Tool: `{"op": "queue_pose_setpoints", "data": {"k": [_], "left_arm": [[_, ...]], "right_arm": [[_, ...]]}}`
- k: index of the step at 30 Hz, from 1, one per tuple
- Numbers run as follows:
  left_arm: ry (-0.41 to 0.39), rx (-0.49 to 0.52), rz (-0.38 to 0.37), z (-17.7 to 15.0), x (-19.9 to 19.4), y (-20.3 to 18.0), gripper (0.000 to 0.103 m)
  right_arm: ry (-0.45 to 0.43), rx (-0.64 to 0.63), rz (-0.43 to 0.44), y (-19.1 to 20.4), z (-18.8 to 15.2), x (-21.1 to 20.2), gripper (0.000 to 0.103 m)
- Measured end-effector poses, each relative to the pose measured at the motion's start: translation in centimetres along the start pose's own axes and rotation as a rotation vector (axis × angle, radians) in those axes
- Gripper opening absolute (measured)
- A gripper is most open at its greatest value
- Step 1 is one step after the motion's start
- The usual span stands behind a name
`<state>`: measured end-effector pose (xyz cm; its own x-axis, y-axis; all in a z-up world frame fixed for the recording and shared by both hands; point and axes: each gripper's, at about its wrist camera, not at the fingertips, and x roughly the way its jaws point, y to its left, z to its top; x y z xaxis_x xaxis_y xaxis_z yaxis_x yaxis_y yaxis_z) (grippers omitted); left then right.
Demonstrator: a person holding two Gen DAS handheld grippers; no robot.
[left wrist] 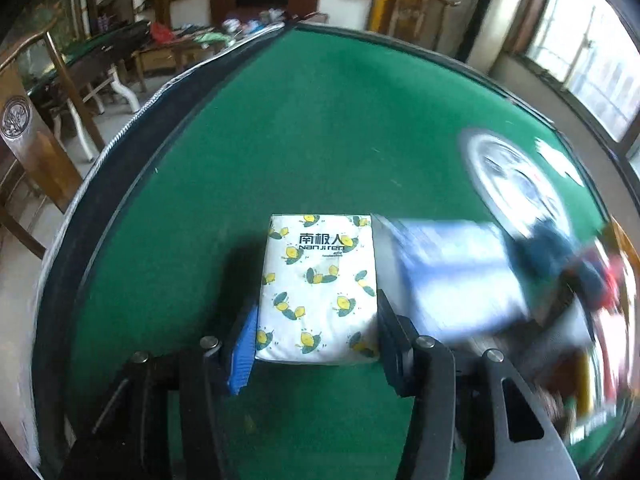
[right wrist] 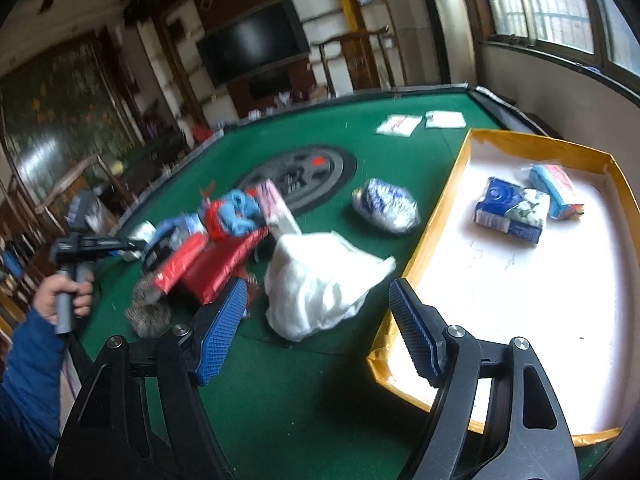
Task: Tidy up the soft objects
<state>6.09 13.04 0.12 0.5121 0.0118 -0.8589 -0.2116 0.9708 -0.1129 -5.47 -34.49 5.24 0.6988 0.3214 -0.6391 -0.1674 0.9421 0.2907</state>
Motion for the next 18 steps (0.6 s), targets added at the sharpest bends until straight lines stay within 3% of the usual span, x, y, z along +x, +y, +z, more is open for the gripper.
{"op": "queue_pose_setpoints", "data": {"k": [6,11,12,13,14,15,18], "left_arm": [[-0.023,0.026,-0.104,-5.4,-3.2,-1.9,0.052],[-0.069,0.065,-0.086,-6.8,-3.6,-2.7,0.053],[-0.076,0.057,-0.089,-6.7,-3.6,-2.6,0.053],[-0.080,0.053,-0.090,-6.9,-3.6,-2.8,0.053],[-0.084,0.052,-0.092,-6.7,-3.6,-2.7,0.053],[-0.093,0.051,-0.093,-6.8,-3.5,-2.7,0.053],[-0.098,0.040,-0.107,-6.6,-3.4,-2.5,0.053]], "right_arm": [[0.115,-0.142,-0.099,2.7,1.6,3.1,0.075],[0.202,-0.256,-0.167,4.0,3.3,6.6,0.074],[0.216,-0.252,-0.166,3.9,3.2,7.1,0.071],[0.251,-0.244,-0.152,3.5,2.8,8.0,0.062],[0.273,-0.234,-0.149,3.4,2.5,8.3,0.027],[0.267,-0.219,-0.141,3.1,2.3,8.1,0.021],[0.172,-0.146,-0.035,2.5,2.2,5.1,0.020]]}}
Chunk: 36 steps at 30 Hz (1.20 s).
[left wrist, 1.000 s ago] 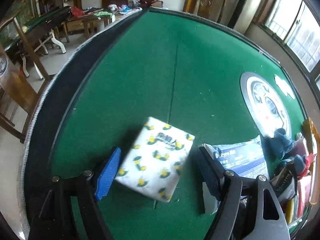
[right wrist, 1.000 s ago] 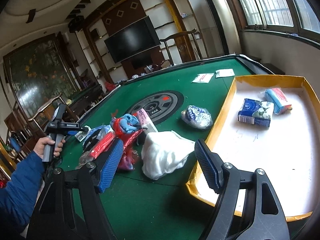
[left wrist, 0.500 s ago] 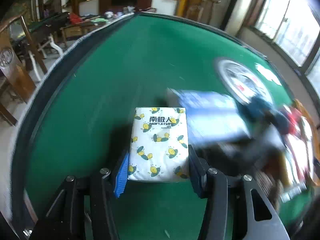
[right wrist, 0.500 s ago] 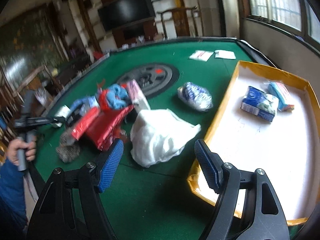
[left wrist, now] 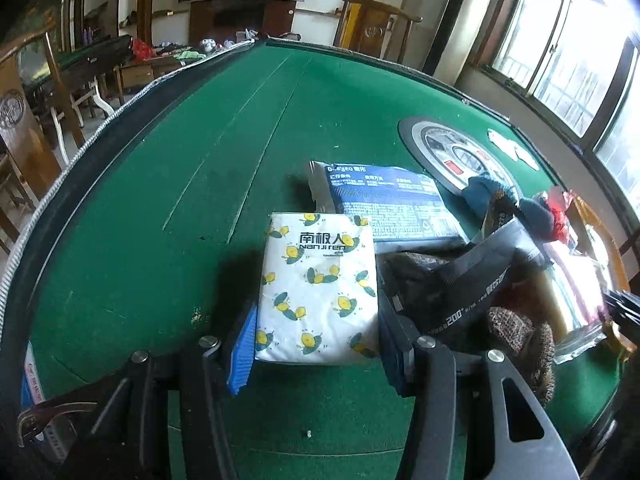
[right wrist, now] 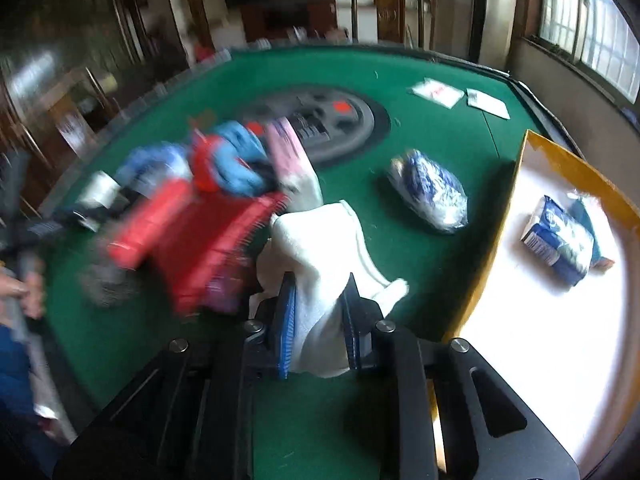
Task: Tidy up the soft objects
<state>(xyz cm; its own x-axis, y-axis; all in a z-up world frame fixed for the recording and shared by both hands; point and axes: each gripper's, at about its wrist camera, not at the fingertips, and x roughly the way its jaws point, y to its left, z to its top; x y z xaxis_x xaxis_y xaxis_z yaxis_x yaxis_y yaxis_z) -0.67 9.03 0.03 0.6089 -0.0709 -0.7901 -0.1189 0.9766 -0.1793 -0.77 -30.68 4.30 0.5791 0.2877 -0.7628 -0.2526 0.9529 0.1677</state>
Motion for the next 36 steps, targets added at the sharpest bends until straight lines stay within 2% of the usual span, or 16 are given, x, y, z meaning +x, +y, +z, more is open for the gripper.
{"op": "queue_pose_setpoints", "data": {"k": [4,6,10,13,14,15,16,18,21,23,25,26,27,30,34,36], "left_arm": [[-0.005,-0.018,-0.019,-0.1,-0.1,0.1,0.053],[-0.004,-0.015,-0.014,0.0,0.1,-0.1,0.053],[-0.005,-0.020,-0.020,0.0,0.1,0.0,0.053],[-0.005,-0.022,-0.020,0.0,0.2,0.0,0.053],[-0.005,-0.021,-0.020,-0.1,0.2,0.0,0.053],[-0.005,-0.020,-0.018,-0.1,0.2,0.0,0.053],[-0.005,-0.020,-0.018,-0.1,0.2,0.0,0.054],[-0.005,-0.020,-0.018,-0.1,0.2,0.0,0.054],[-0.005,-0.020,-0.018,-0.1,0.2,0.0,0.054],[-0.005,-0.019,-0.017,-0.1,0.2,0.0,0.054],[-0.004,-0.017,-0.014,-0.1,0.2,-0.1,0.054],[-0.004,-0.017,-0.013,-0.1,0.2,-0.1,0.054],[-0.004,-0.016,-0.013,-0.1,0.2,-0.1,0.054],[-0.004,-0.015,-0.012,-0.2,0.2,-0.1,0.055],[-0.003,-0.010,-0.008,-0.2,0.3,-0.2,0.055],[-0.002,-0.008,-0.004,-0.2,0.3,-0.4,0.055]], "right_arm": [[-0.205,0.010,0.135,0.0,-0.8,-5.4,0.020],[-0.252,0.018,0.157,0.0,-1.2,-6.8,0.020],[-0.237,0.064,0.192,-0.6,-2.1,-6.7,0.020],[-0.112,0.156,0.315,-1.5,-3.2,-4.5,0.029],[-0.058,0.168,0.319,-1.5,-3.6,-3.6,0.036],[-0.026,0.170,0.260,-1.5,-3.9,-3.1,0.038],[-0.009,0.144,0.130,-1.3,-4.3,-2.7,0.039],[-0.016,0.093,0.032,-1.0,-4.7,-2.8,0.039],[-0.025,0.085,0.074,-0.9,-5.0,-3.4,0.039],[-0.036,0.060,0.072,-0.5,-5.0,-3.7,0.040],[-0.049,0.033,0.089,0.2,-5.1,-3.7,0.054],[-0.056,0.022,0.103,0.7,-5.2,-3.7,0.067],[-0.063,0.009,0.108,1.2,-5.2,-3.6,0.071],[-0.065,-0.033,0.082,2.1,-5.0,-3.1,0.071],[-0.115,-0.076,-0.004,3.6,-4.3,-2.7,0.071],[-0.158,-0.118,-0.009,4.4,-3.7,-3.6,0.071]]}}
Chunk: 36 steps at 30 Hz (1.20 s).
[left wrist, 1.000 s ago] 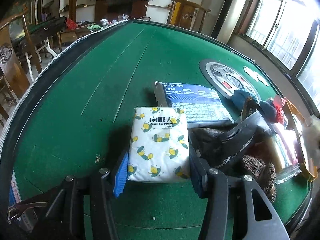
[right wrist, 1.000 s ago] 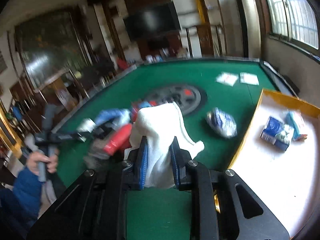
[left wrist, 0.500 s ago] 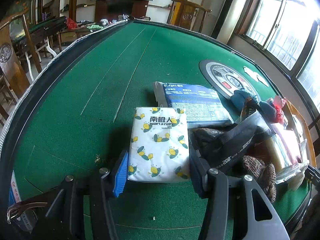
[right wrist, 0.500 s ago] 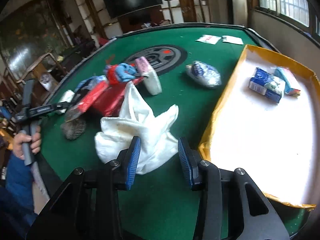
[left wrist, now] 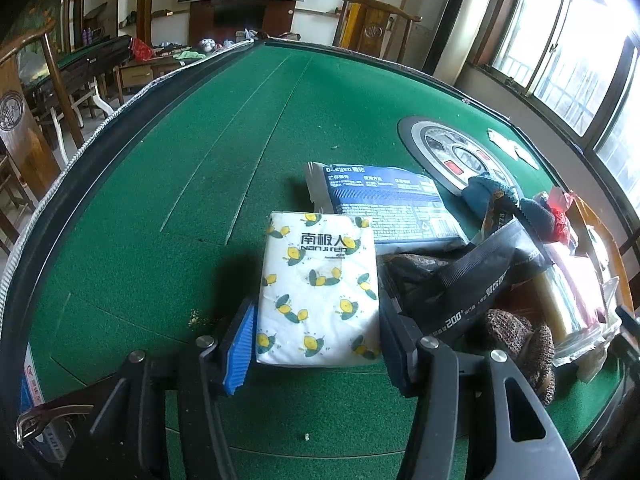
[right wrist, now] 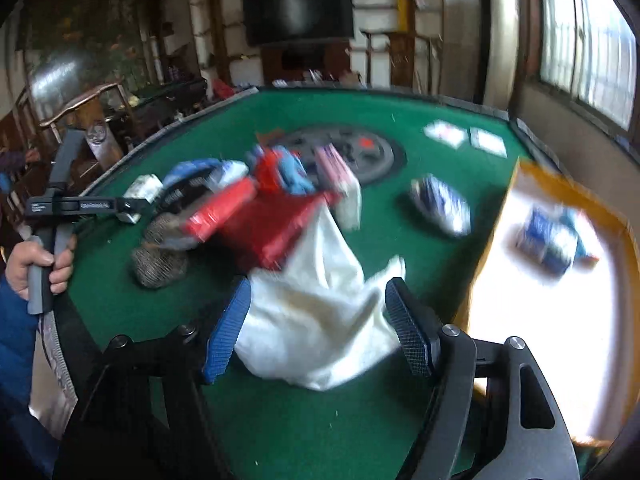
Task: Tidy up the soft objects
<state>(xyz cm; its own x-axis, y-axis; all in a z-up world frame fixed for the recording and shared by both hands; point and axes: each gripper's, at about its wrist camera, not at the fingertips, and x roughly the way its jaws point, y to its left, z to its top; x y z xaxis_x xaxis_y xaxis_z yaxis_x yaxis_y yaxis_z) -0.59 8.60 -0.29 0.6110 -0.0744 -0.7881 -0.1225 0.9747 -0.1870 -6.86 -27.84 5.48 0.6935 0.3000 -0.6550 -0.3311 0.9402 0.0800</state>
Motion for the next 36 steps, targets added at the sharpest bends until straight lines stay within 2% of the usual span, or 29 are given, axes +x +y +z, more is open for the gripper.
{"op": "queue_pose_setpoints", "data": {"k": [2,4,7,9,11,14,17,21,27,33,36], "left_arm": [[0.000,0.000,-0.003,0.0,0.0,0.0,0.055],[0.000,-0.001,-0.004,0.0,0.0,0.0,0.055],[0.001,0.004,0.003,0.0,0.0,-0.1,0.056],[0.000,0.001,-0.001,0.0,0.0,0.0,0.056],[-0.002,-0.006,-0.011,0.1,-0.1,0.3,0.056],[-0.002,-0.007,-0.016,0.1,-0.1,0.4,0.057],[0.001,0.006,-0.006,0.2,0.0,0.2,0.058],[0.003,0.009,-0.002,0.2,0.0,0.0,0.058],[0.004,0.012,0.001,0.2,0.0,-0.1,0.058],[0.005,0.016,0.006,0.2,0.1,-0.1,0.058],[0.007,0.023,0.012,0.2,0.2,-0.3,0.059]], "right_arm": [[-0.042,-0.016,0.031,0.2,1.0,-1.0,0.071],[-0.030,-0.029,0.098,0.3,2.3,-0.7,0.071],[0.106,-0.036,0.161,0.5,2.3,1.9,0.072],[0.203,-0.039,0.184,0.8,1.0,2.8,0.072],[0.253,-0.069,0.224,1.5,-0.5,1.8,0.072],[0.282,-0.120,0.253,2.3,-2.7,-0.2,0.072],[0.285,-0.124,0.230,2.1,-4.0,-1.6,0.072],[0.243,-0.115,0.184,0.8,-4.2,-2.9,0.072],[0.181,-0.103,0.030,-1.1,-3.0,-3.7,0.071],[0.136,-0.078,-0.004,-1.9,-2.0,-3.1,0.071],[0.155,-0.103,-0.048,-1.5,-1.4,-1.4,0.071]]}}
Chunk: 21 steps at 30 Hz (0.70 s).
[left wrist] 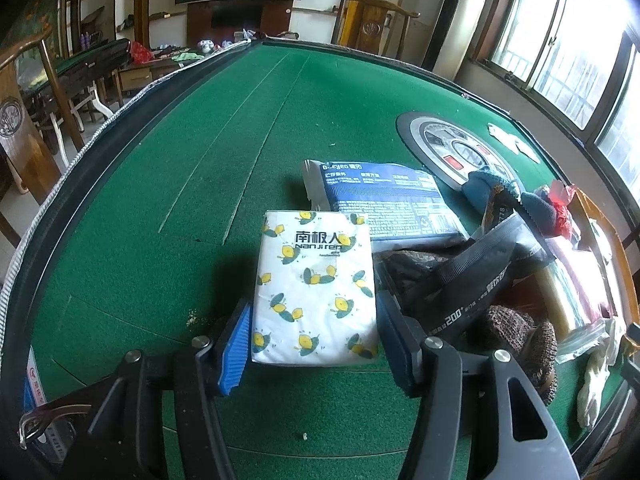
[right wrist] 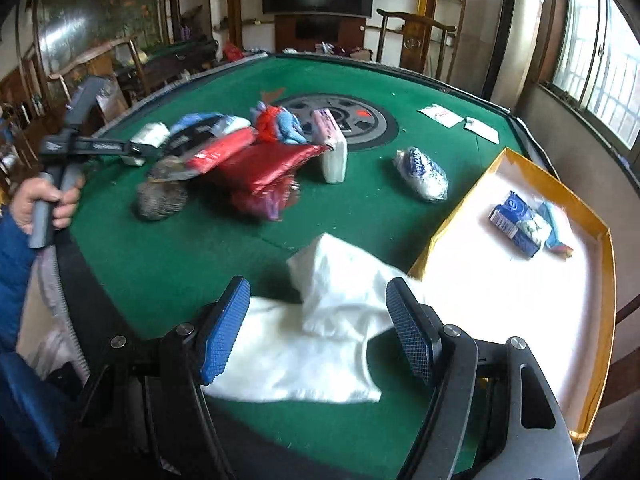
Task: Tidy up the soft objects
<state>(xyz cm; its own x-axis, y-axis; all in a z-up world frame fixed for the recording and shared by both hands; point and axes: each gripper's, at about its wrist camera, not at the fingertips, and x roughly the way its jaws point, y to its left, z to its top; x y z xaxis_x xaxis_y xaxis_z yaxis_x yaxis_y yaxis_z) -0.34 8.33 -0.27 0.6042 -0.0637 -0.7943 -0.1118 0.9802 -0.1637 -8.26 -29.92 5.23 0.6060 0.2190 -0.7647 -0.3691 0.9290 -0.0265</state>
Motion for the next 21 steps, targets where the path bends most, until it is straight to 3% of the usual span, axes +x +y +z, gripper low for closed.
{"op": "queue_pose_setpoints", "data": {"k": [4,5,6,9,12,17,21], "left_arm": [[0.000,0.001,-0.001,0.0,0.0,0.0,0.059],[0.000,0.000,-0.002,0.0,0.0,-0.1,0.059],[0.000,-0.001,-0.003,0.0,0.0,-0.1,0.059],[-0.001,-0.002,-0.006,0.0,0.0,-0.1,0.062],[0.001,0.005,-0.008,0.0,0.1,-0.2,0.063],[0.003,0.011,-0.006,0.1,0.1,-0.3,0.063],[-0.001,-0.007,0.001,0.4,0.3,-0.1,0.052]], "right_arm": [[0.070,-0.040,-0.038,0.3,0.8,2.9,0.069],[0.088,-0.042,-0.060,0.4,0.9,3.4,0.055],[0.108,-0.049,-0.077,0.5,0.9,4.0,0.035],[0.138,-0.056,-0.094,0.6,0.9,4.9,0.022],[0.097,-0.044,-0.093,0.6,1.0,4.2,0.020],[-0.074,0.041,0.012,-0.1,1.8,0.8,0.020],[-0.187,0.070,0.060,-0.1,2.5,-1.4,0.020]]}}
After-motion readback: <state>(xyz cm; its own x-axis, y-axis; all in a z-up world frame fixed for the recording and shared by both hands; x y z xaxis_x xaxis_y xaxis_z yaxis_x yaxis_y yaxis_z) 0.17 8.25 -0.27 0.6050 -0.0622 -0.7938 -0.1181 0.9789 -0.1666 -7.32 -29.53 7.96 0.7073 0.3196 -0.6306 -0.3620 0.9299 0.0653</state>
